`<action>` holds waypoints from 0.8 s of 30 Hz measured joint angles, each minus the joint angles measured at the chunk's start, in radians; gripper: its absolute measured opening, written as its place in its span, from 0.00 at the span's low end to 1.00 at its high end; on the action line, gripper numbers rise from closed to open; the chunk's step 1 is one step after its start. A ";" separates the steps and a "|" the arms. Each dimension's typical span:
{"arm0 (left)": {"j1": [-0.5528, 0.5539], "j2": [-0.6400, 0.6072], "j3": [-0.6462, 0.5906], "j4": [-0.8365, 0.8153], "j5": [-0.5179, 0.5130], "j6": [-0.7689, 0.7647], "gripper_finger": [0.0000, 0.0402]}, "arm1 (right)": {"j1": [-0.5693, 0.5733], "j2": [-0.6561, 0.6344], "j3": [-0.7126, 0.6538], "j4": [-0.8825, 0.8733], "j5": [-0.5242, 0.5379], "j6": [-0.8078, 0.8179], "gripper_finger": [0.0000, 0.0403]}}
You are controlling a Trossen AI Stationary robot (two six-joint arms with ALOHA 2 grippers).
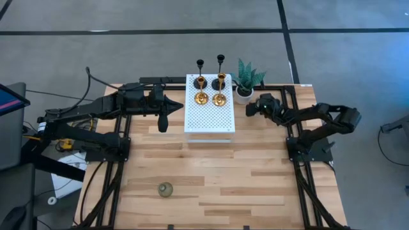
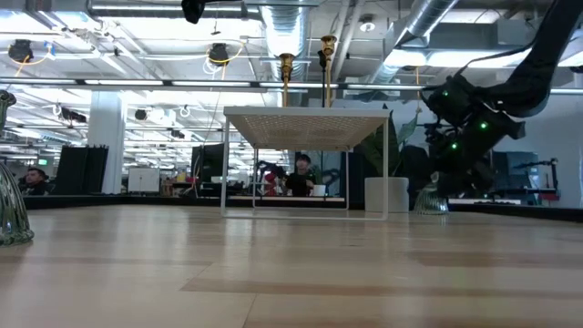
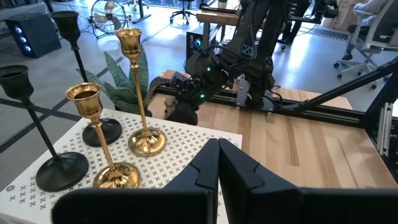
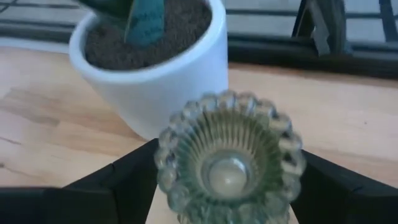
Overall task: Pick & Place candle stick holders
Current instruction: Put the top green glass candle holder on the shelf
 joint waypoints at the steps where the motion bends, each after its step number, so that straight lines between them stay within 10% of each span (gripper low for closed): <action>1: 0.000 0.000 0.000 0.000 0.000 0.000 0.02 | 0.000 0.000 0.000 0.010 0.008 -0.005 0.72; 16: 0.000 0.000 0.000 0.000 0.000 0.000 0.02 | 0.002 -0.006 0.003 0.035 0.034 -0.031 0.31; 24: 0.000 0.000 0.000 0.000 0.000 0.000 0.02 | 0.003 -0.006 0.003 0.031 0.028 -0.030 0.30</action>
